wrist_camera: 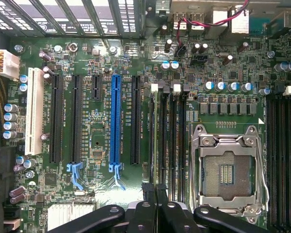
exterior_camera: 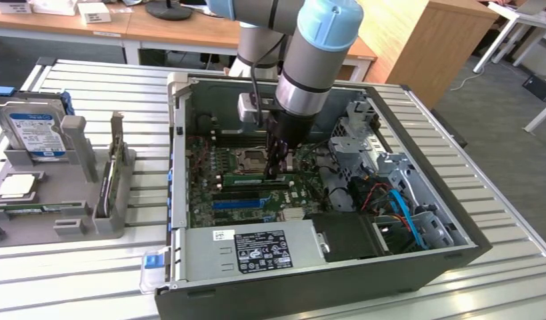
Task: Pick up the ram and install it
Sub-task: 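Insert the ram into the slot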
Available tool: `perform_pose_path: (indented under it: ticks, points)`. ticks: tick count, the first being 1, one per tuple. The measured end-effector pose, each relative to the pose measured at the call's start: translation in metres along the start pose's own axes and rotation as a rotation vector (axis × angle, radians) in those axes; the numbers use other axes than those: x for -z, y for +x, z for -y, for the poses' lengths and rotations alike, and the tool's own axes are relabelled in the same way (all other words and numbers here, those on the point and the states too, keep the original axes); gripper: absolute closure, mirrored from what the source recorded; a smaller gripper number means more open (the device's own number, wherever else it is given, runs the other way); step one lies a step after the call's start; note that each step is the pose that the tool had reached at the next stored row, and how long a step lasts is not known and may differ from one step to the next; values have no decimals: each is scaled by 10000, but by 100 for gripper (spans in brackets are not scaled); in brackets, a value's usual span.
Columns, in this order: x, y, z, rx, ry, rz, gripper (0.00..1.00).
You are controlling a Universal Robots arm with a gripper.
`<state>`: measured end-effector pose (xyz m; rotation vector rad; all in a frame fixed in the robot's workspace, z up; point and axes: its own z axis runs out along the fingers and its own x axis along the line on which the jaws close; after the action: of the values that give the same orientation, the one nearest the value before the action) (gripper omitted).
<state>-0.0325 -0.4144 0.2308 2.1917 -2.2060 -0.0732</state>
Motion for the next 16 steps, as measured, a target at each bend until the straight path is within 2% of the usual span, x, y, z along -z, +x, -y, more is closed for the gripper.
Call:
perform_pose_path:
  ticks: [16]
  points:
    - [-11,0,1,0,0,2,88]
